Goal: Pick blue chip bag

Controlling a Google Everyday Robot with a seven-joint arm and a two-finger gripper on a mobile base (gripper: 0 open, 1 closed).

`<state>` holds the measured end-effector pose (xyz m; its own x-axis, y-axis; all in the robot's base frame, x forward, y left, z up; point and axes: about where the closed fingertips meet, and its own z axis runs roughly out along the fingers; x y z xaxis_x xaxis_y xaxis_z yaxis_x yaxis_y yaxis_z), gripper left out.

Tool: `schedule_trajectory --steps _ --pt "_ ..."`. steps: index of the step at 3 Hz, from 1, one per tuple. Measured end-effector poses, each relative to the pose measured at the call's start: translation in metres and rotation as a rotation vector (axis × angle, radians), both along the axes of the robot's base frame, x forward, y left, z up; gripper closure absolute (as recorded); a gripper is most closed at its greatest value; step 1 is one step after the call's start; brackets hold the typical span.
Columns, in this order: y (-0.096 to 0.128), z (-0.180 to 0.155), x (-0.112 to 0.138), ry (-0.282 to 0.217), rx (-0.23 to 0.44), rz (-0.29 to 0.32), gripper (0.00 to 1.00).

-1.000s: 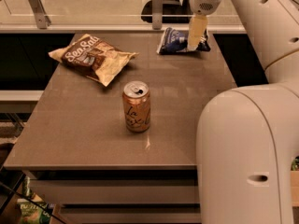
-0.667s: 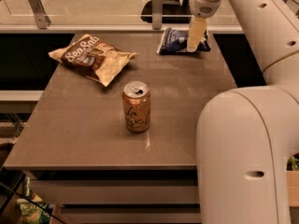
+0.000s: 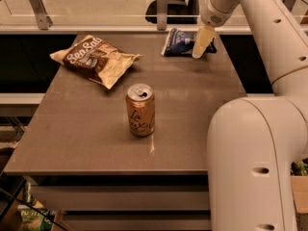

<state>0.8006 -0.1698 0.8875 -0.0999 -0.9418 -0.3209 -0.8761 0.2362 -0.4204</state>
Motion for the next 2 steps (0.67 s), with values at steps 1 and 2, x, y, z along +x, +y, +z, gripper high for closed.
schedule_trajectory --steps 1,2 --pt "-0.0063 -0.0079 0.0048 0.005 0.011 -0.027 0.0" --pt "-0.0083 -0.0142 0.0105 0.01 -0.02 -0.051 0.0"
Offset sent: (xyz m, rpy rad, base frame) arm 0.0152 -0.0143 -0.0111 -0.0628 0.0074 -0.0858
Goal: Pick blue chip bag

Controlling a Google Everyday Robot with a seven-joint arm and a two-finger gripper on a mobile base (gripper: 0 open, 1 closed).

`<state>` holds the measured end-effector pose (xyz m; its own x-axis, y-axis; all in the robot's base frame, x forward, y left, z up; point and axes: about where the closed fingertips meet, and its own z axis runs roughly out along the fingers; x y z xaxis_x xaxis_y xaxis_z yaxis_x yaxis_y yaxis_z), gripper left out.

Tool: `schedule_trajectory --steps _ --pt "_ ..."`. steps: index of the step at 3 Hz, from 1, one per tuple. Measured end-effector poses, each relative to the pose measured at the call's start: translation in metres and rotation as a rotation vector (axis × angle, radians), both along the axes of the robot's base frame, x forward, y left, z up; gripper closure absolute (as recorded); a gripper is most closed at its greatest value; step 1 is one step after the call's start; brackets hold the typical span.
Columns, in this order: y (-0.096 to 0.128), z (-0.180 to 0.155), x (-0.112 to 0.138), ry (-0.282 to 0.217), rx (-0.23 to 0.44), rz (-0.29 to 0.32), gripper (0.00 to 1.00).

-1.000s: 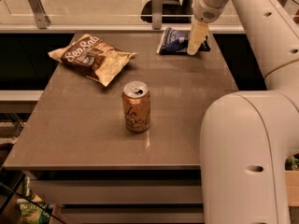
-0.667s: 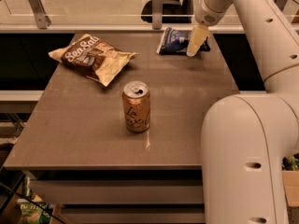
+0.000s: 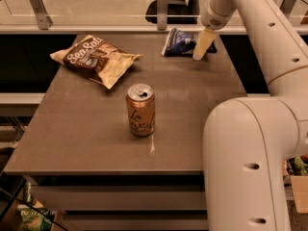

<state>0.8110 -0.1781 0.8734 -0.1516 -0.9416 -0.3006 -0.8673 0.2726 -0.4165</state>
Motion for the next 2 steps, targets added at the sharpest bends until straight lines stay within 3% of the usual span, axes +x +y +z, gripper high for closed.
schedule_trajectory --steps 2 --pt "0.0034 -0.0077 0.0023 0.008 0.002 0.005 0.41"
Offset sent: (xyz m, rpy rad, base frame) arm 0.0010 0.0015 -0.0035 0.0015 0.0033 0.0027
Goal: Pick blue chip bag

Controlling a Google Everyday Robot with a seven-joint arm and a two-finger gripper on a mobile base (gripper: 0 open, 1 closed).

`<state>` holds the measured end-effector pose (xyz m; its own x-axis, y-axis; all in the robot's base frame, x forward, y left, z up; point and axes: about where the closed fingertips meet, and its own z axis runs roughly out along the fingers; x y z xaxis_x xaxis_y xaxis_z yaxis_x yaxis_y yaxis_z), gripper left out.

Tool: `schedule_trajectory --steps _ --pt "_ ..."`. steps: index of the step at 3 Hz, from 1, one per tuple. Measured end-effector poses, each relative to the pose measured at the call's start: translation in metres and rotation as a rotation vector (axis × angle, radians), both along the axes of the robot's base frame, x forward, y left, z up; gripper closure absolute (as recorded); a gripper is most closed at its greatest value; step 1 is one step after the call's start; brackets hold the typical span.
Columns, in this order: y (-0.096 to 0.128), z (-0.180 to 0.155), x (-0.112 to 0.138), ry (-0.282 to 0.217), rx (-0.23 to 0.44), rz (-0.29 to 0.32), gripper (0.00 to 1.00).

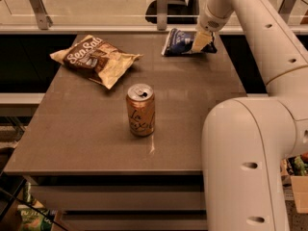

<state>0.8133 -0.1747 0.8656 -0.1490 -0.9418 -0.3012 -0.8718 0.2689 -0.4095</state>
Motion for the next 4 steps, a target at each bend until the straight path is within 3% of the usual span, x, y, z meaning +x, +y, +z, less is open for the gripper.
schedule_trajectory --steps 2,3,4 --pt "0.0034 -0.0084 0.0025 0.008 0.0 0.004 0.87" --pt "0.0046 -0.0115 0.0034 0.012 0.0 0.005 1.0" --pt "0.0047 -0.0112 0.0034 0.012 0.0 0.005 1.0"
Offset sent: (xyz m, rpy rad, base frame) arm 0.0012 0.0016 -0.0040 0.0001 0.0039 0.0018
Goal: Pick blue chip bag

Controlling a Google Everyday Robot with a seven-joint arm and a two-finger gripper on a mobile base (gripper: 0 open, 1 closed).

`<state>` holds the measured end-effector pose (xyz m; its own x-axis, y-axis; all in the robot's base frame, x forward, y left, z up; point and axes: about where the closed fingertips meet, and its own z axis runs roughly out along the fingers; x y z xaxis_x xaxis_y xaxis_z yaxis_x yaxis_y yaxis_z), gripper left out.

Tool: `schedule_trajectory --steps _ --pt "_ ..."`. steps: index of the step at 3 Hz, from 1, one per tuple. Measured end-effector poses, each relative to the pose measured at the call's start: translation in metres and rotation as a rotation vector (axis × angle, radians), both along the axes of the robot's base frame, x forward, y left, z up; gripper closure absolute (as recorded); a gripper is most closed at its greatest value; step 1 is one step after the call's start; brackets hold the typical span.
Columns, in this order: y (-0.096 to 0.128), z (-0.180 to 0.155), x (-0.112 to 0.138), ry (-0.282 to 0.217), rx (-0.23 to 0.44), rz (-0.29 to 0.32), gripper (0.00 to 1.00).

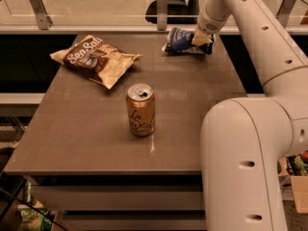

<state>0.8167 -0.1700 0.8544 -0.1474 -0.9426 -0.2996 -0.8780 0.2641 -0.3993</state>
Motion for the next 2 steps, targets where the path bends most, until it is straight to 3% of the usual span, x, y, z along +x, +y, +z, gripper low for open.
schedule_trajectory --steps 2 --pt "0.0001 0.0 0.0 0.0 0.0 0.0 1.0"
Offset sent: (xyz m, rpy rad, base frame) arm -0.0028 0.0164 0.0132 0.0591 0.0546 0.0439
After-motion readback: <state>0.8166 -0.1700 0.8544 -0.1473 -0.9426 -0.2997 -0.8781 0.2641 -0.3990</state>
